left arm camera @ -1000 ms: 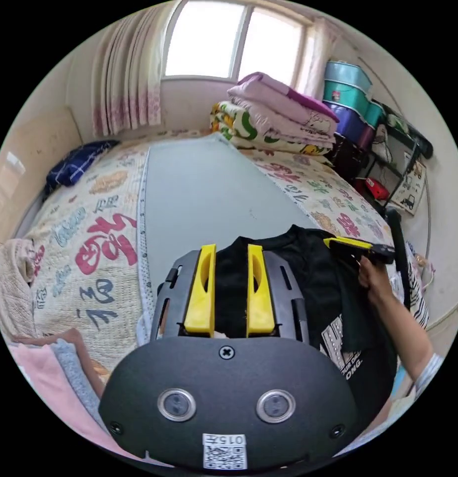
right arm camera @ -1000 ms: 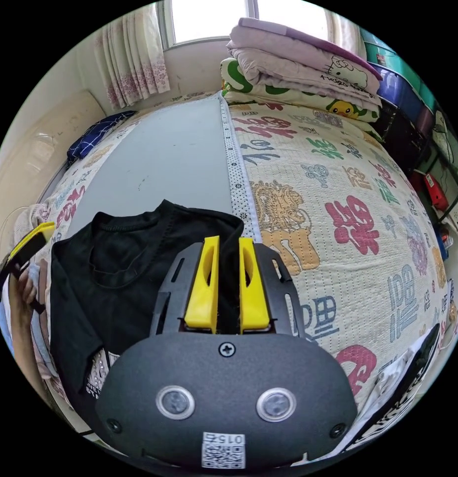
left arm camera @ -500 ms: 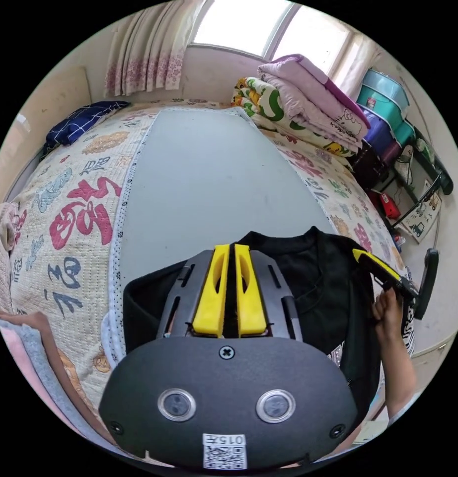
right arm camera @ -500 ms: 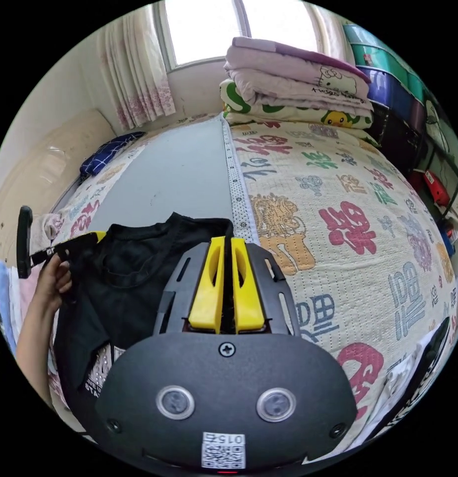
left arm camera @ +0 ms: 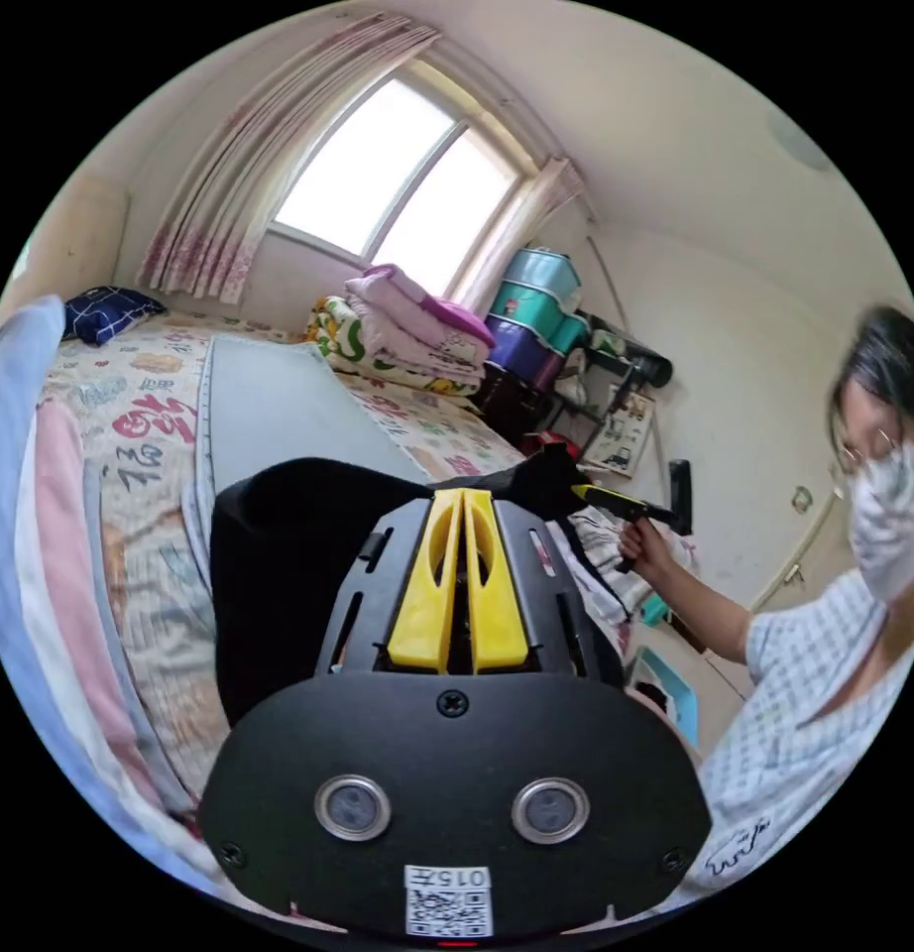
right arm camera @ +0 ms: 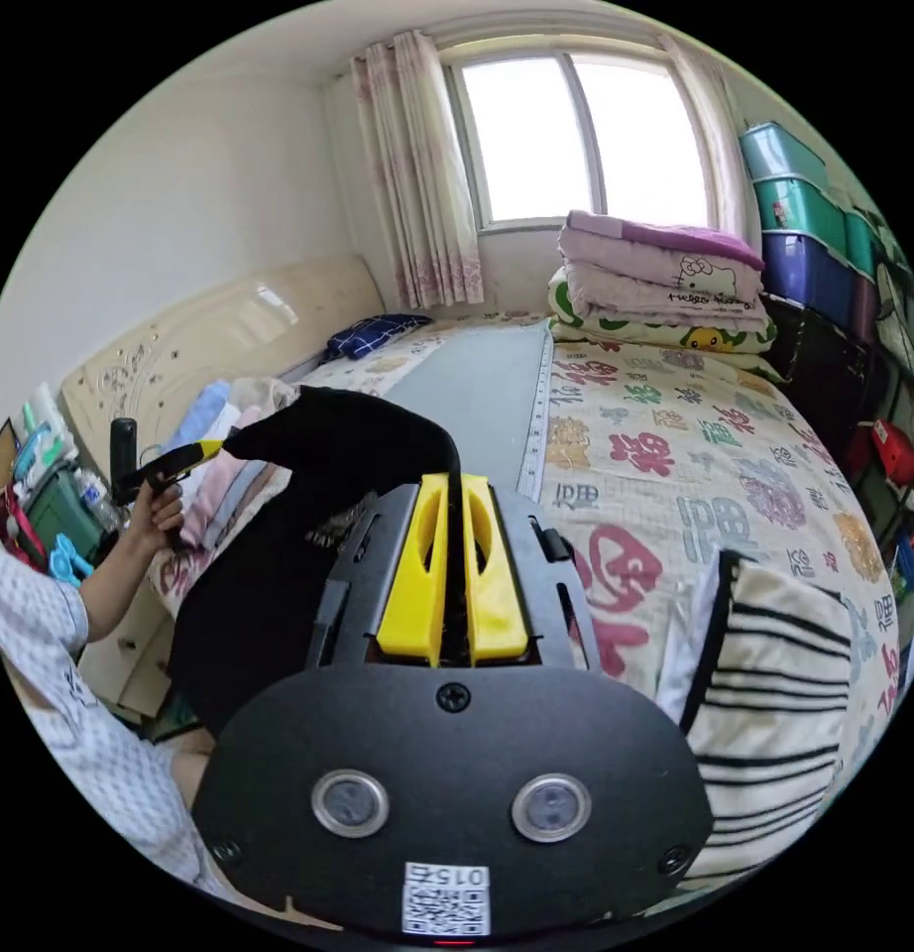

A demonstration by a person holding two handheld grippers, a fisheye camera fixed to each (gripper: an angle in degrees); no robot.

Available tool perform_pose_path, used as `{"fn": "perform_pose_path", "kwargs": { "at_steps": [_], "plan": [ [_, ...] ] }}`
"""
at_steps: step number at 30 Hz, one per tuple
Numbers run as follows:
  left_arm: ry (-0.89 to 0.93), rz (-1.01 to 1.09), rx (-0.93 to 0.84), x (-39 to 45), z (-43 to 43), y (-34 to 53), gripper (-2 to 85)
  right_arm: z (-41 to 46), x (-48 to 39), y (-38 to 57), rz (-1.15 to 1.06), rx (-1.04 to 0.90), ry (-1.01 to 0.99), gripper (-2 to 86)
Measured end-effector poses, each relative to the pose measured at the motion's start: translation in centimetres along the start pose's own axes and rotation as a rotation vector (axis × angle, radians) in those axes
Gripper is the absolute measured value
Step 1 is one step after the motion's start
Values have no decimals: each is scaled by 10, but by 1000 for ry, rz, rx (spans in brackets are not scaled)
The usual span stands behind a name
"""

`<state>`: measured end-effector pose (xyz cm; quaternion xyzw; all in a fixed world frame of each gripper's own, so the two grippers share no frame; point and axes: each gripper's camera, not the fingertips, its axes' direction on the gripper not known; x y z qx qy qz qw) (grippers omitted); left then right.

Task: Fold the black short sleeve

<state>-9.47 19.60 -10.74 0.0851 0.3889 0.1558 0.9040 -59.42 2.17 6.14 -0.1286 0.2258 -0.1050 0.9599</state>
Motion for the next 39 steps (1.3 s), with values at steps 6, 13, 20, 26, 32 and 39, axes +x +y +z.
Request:
{"fn": "perform_pose_path", "kwargs": {
  "at_steps": [6, 13, 20, 26, 32, 39],
  "plan": [
    [-74, -236, -120, 23, -72, 181, -4, -74, -51, 134, 85, -278, -36, 26],
    [-206, -352, -97, 24, -113, 202, 10, -164, -48, 143, 437, -213, 33, 61],
    [-335, -485, 37, 13, -127, 207, 95, -227, -16, 156, 747, -62, -226, 112],
    [-186, -546, -56, -2, -84, 191, 114, -254, 11, 146, 916, 50, -433, 152],
    [-205, -616, -72, 6, -66, 181, 96, -265, 20, 120, 997, 40, -520, 137],
    [-180, -634, -76, 15, -84, 169, 1, -309, -1, 93, 932, 44, -340, 36]
  ]
}}
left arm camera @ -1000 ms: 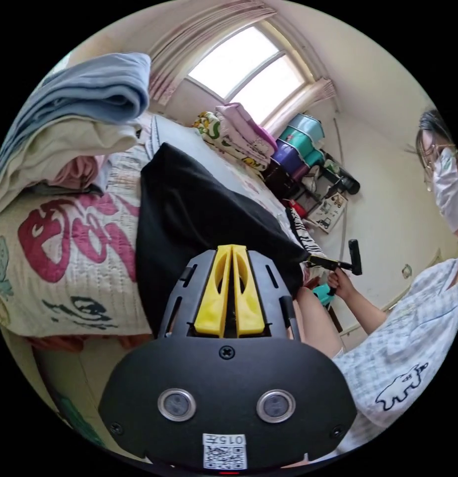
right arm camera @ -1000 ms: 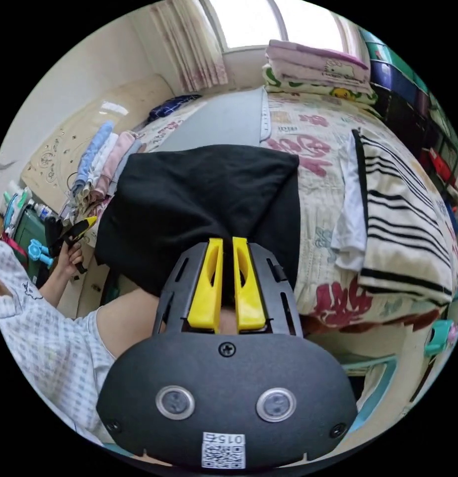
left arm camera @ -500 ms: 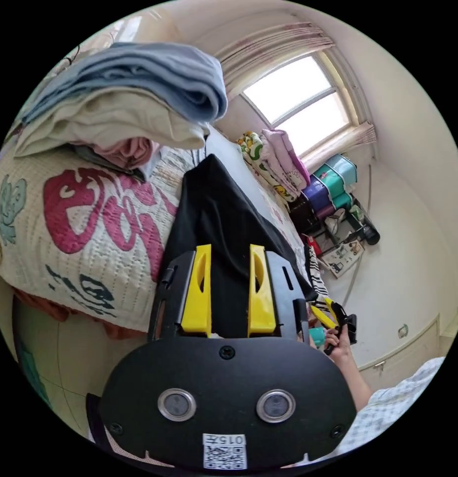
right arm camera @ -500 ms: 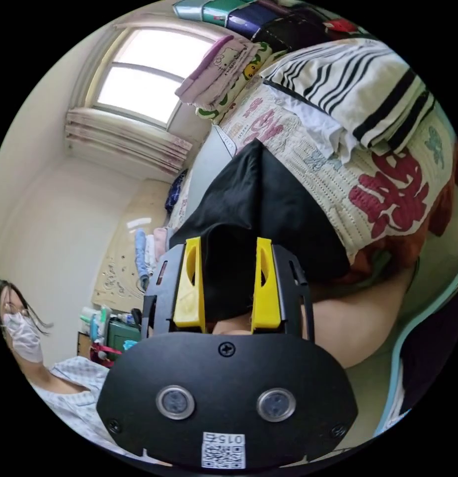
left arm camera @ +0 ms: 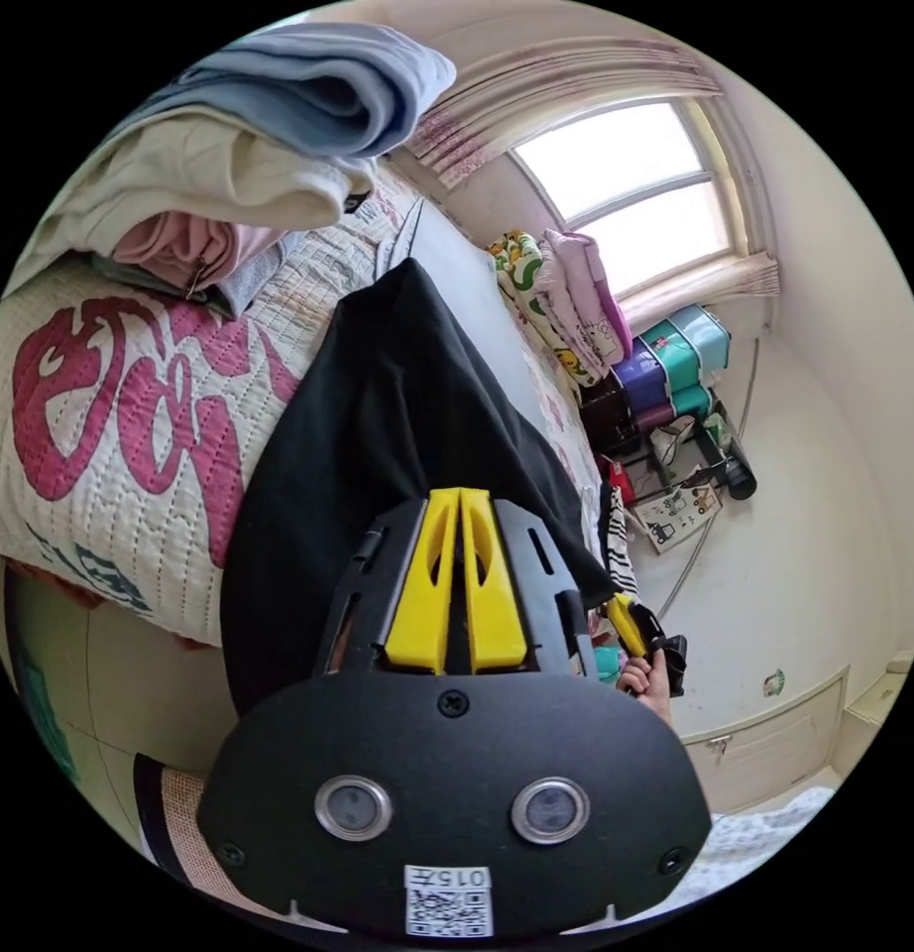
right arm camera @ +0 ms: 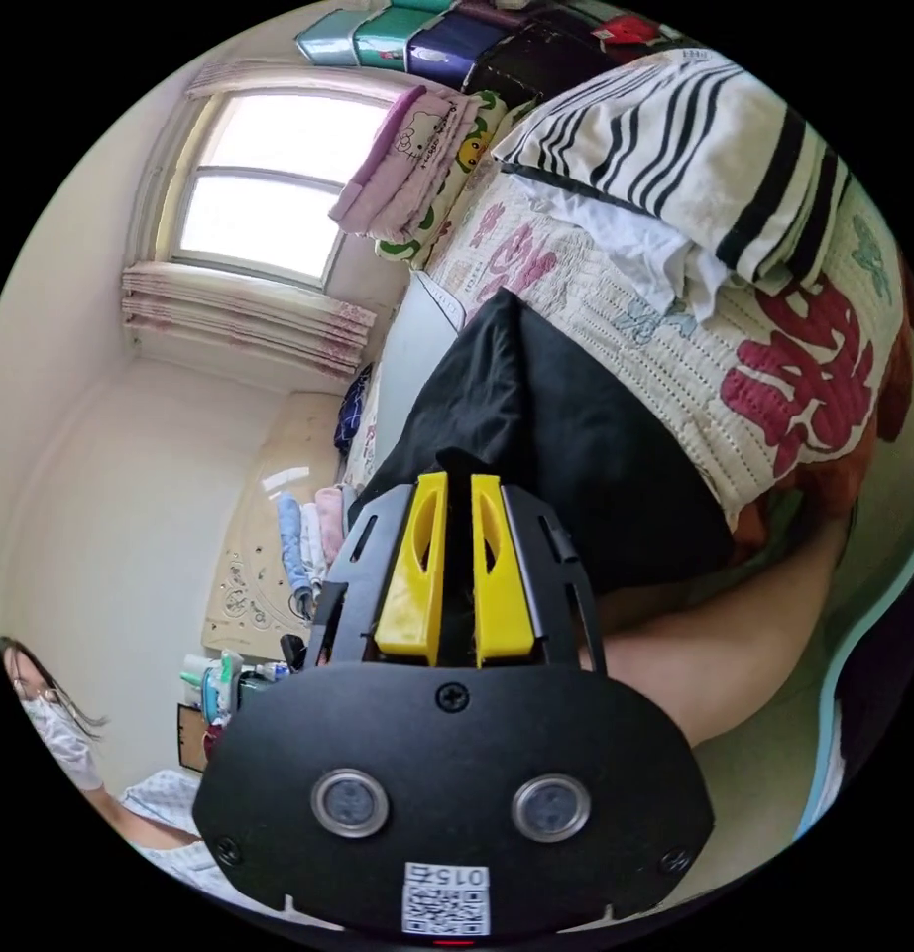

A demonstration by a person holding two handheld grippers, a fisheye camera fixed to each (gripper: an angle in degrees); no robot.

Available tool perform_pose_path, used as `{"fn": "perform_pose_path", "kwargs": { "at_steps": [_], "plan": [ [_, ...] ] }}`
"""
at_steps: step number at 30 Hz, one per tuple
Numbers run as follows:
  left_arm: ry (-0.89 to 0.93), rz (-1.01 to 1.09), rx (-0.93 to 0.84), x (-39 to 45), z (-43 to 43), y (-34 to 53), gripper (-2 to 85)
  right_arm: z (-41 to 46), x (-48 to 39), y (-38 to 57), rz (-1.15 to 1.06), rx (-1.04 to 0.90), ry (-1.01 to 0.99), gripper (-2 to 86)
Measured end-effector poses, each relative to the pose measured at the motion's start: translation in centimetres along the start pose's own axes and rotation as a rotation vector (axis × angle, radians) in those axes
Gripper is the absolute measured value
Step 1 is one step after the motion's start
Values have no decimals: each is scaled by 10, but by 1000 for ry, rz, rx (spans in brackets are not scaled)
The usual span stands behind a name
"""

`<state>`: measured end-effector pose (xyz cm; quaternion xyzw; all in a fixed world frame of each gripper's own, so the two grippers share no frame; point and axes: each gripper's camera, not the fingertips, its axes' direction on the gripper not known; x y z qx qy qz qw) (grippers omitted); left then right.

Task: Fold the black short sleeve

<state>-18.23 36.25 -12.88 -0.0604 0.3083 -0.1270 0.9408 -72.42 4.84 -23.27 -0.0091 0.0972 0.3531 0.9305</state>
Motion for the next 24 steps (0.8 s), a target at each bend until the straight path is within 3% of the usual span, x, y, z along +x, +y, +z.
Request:
{"fn": "perform_pose_path", "kwargs": {
  "at_steps": [4, 9, 19, 24],
  "plan": [
    [60, 34, 15, 6, -32, 13, -7, -24, -19, 13, -53, 22, 47, 4],
    [-3, 84, 32, 8, -70, 21, -3, -36, -28, 24, -106, -4, 86, 7],
    [-67, 75, 92, 15, -22, 20, 104, -7, -34, 41, -82, -105, -3, 125],
    [-86, 95, 82, 31, 0, 14, 85, -2, -46, 43, -126, -83, 8, 134]
  ]
}}
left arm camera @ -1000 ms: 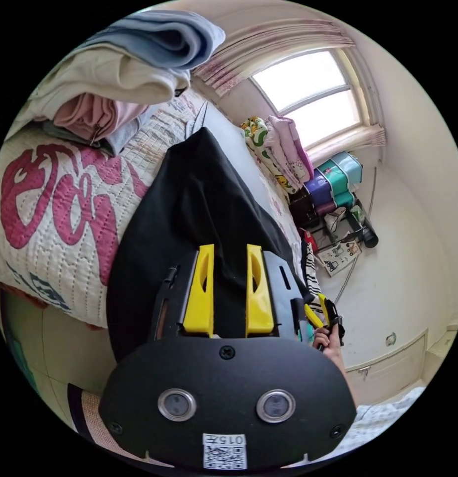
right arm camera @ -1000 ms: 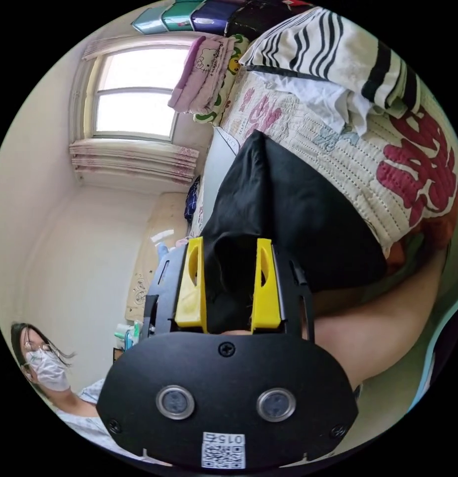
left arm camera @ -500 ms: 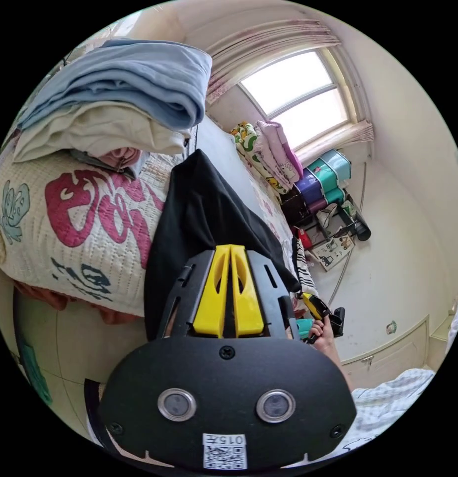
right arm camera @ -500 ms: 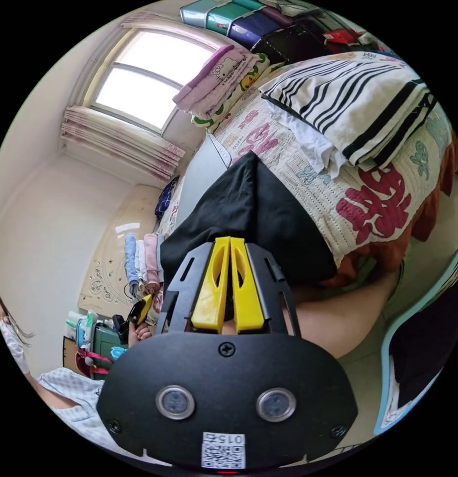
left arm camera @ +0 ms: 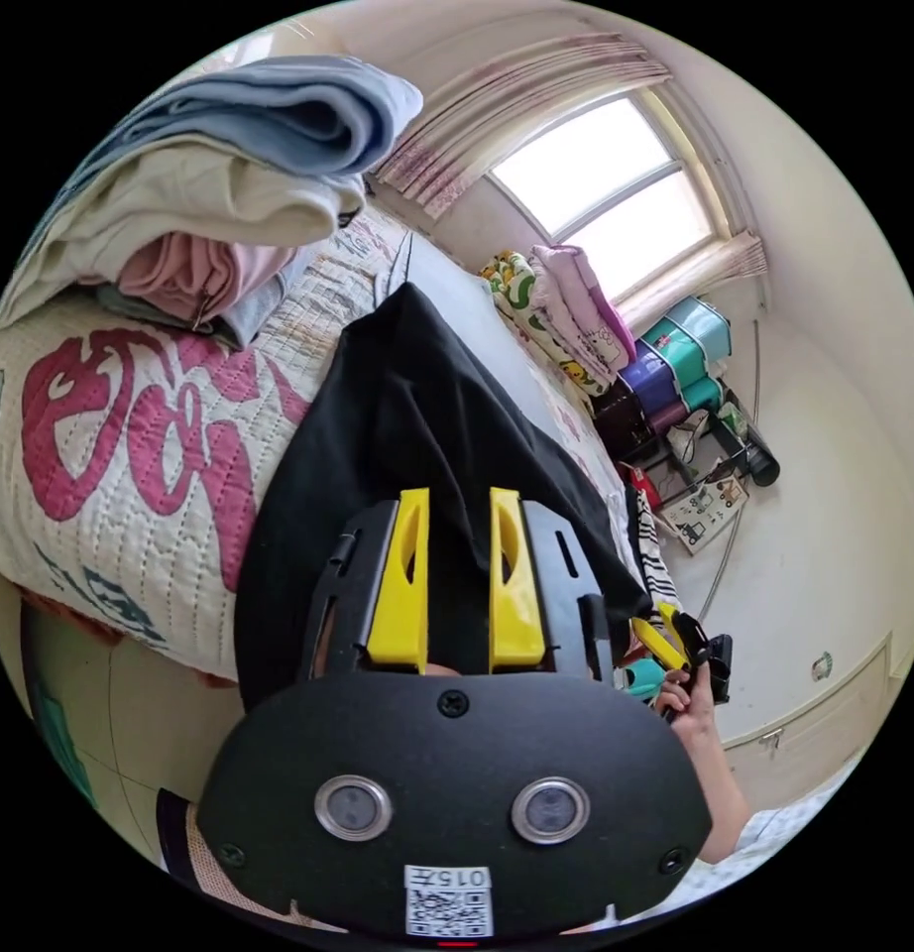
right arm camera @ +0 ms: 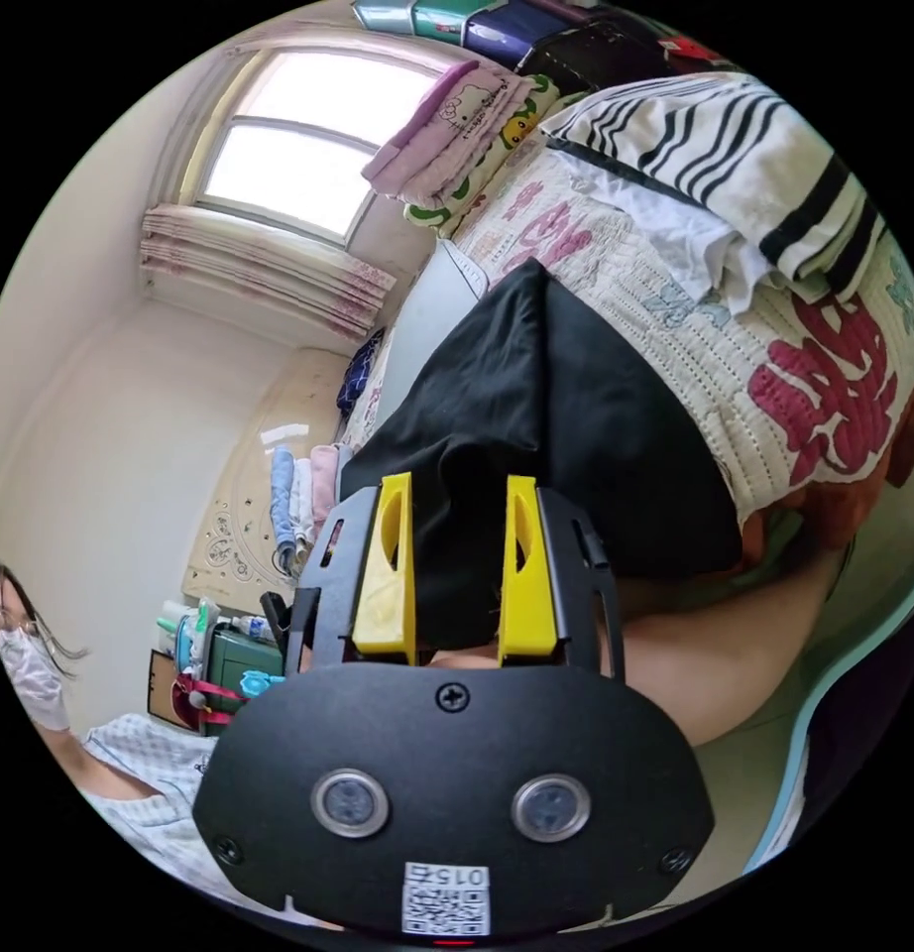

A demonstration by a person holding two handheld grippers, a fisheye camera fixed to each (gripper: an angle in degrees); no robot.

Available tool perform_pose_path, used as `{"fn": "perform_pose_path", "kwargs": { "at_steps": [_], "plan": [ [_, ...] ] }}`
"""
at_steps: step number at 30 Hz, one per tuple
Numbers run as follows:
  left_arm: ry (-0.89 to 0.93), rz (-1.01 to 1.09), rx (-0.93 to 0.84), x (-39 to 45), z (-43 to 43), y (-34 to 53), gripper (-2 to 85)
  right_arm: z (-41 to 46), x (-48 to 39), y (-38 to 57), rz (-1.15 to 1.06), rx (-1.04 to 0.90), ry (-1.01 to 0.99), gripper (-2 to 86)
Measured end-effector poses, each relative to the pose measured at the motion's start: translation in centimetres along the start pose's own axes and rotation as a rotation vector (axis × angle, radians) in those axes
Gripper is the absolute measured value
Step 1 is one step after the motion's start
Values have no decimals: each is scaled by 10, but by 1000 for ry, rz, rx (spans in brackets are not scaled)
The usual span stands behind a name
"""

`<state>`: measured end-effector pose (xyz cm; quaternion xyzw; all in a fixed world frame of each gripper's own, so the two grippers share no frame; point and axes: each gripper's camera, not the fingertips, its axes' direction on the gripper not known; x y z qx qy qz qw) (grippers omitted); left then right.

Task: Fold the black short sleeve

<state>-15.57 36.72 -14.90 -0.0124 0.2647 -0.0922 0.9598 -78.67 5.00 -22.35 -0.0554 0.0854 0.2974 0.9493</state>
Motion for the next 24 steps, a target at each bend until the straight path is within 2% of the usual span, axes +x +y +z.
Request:
{"fn": "perform_pose_path", "kwargs": {
  "at_steps": [5, 8, 11, 14, 19, 24],
  "plan": [
    [75, -108, -62, -10, -10, -1, 67, 8, -2, 1, 34, -9, 6, 115],
    [59, -64, -44, -1, -25, 20, 68, 4, 0, 12, 33, -3, -18, 108],
    [123, -4, -122, 17, -12, 37, 71, 19, -4, 25, 2, -78, -10, 106],
    [49, 58, -84, 40, -4, 41, 69, 32, -19, 34, -50, -114, 3, 104],
    [26, 4, -75, 51, 15, 29, 54, 52, -38, 33, -90, -165, -8, 95],
    [35, -3, -99, 57, 15, 27, 4, 61, -35, 34, -40, -182, 33, 31]
  ]
}}
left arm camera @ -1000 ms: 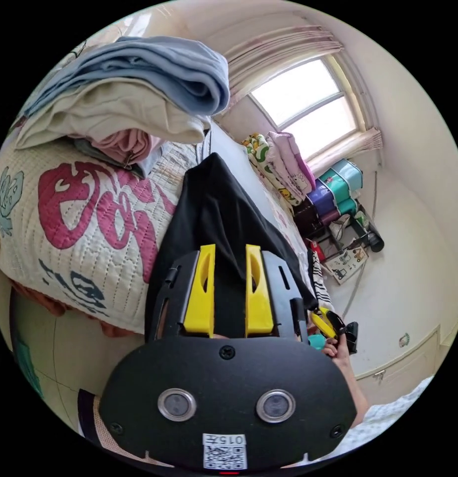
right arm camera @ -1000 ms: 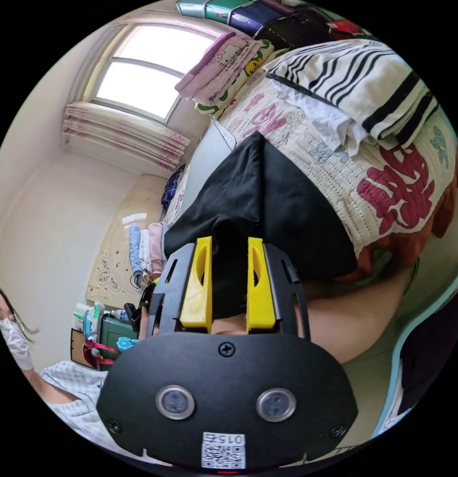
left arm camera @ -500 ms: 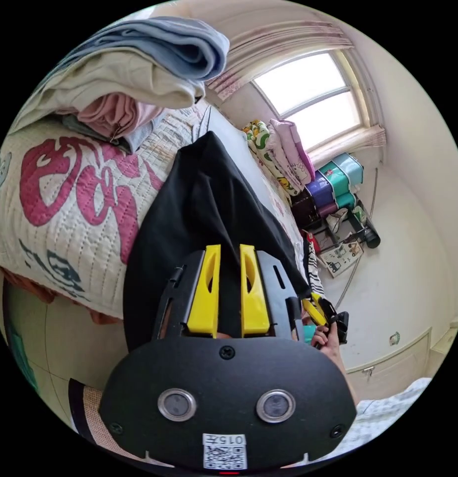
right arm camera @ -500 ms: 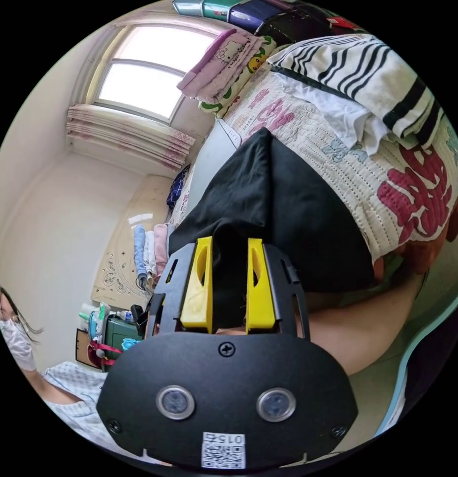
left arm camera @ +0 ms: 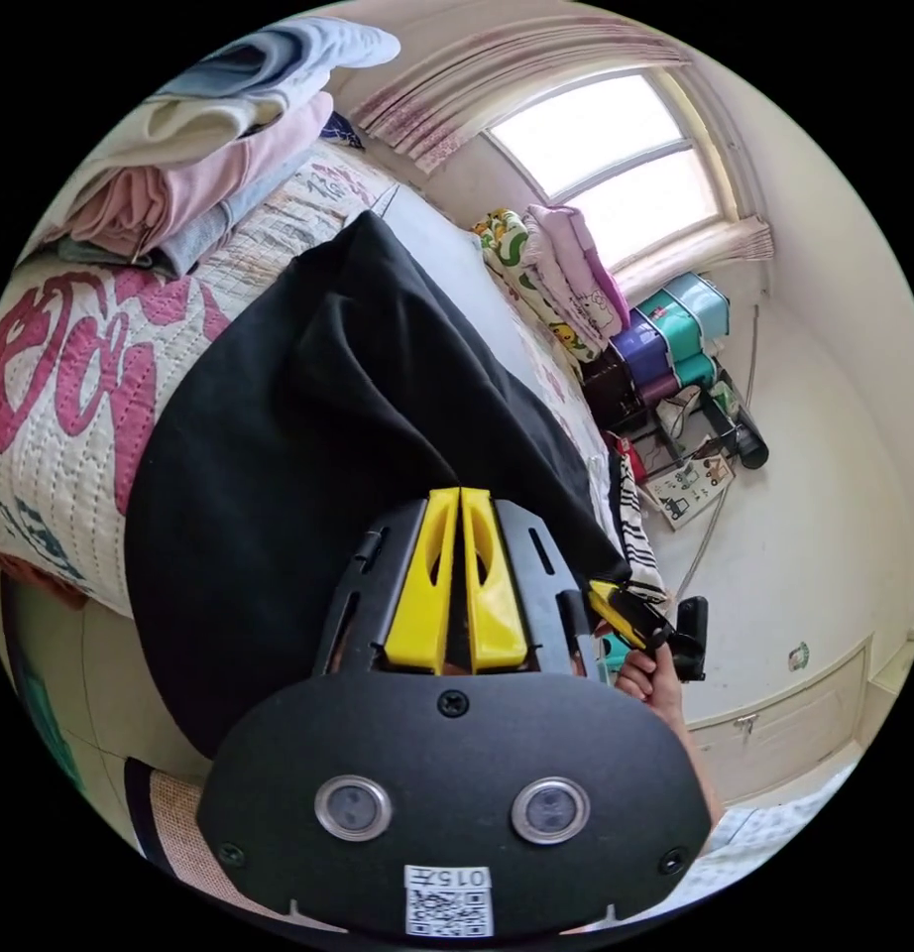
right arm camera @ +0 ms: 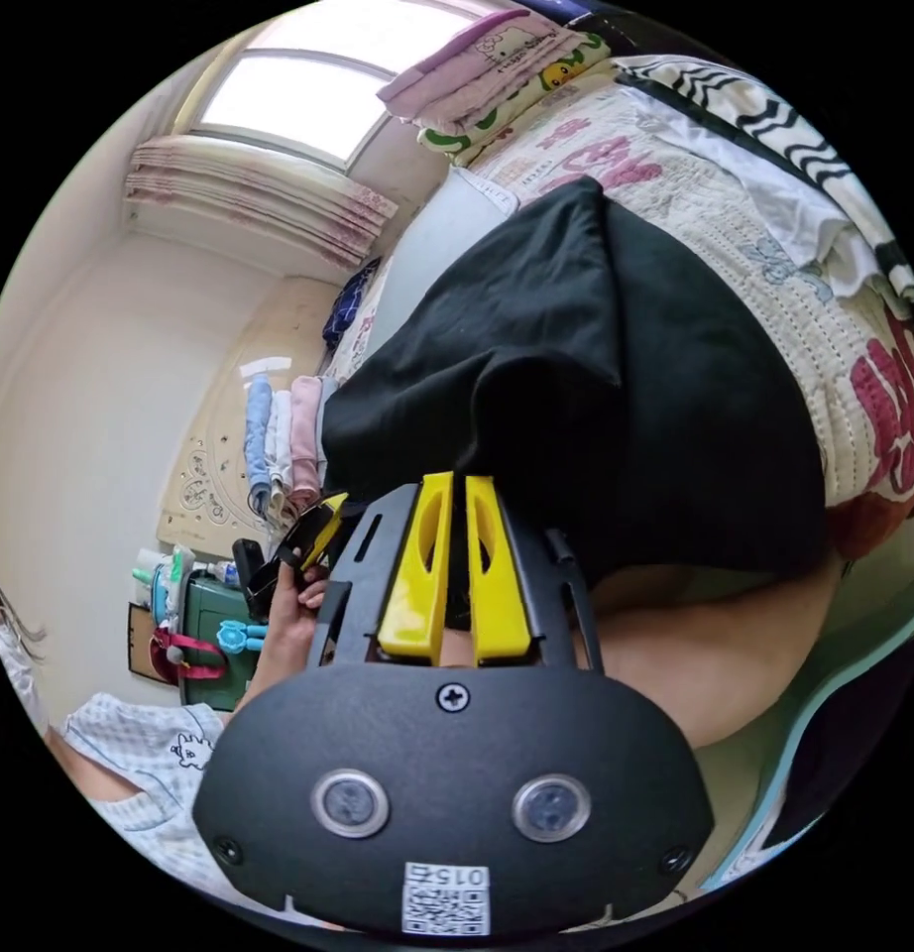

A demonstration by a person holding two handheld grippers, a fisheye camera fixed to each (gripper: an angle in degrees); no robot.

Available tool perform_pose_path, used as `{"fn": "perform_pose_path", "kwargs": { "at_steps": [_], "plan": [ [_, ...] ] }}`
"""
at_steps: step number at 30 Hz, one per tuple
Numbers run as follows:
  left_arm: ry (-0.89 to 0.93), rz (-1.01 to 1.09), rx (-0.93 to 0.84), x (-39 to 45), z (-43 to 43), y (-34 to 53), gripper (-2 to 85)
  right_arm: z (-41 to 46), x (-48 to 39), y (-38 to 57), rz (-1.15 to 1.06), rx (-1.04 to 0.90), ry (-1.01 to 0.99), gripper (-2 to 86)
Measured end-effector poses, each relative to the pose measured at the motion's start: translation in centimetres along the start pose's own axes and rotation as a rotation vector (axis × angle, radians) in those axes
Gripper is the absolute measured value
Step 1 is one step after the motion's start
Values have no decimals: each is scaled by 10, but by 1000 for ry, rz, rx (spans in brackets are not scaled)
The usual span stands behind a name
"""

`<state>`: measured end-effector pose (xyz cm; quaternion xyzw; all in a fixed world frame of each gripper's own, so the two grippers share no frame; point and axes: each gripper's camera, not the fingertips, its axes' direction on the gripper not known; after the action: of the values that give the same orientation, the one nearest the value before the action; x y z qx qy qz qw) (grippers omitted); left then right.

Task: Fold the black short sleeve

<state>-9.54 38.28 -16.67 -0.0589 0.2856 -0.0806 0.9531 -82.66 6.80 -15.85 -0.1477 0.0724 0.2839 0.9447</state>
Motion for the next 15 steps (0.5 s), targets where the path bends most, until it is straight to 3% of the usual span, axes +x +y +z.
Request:
{"fn": "perform_pose_path", "kwargs": {
  "at_steps": [3, 8, 11, 15],
  "plan": [
    [9, 62, 3, 8, -22, 9, -2, -9, 3, 8, 14, -19, -61, 12],
    [-29, 212, -23, 23, -75, 37, -3, -17, -9, 38, -48, -101, 22, 1],
    [-97, 265, -113, 18, -67, 57, -2, -16, 0, 44, -36, -146, 130, 1],
    [-129, 295, -158, 14, -65, 68, 3, -36, 21, 38, 23, -100, 79, 17]
  ]
}}
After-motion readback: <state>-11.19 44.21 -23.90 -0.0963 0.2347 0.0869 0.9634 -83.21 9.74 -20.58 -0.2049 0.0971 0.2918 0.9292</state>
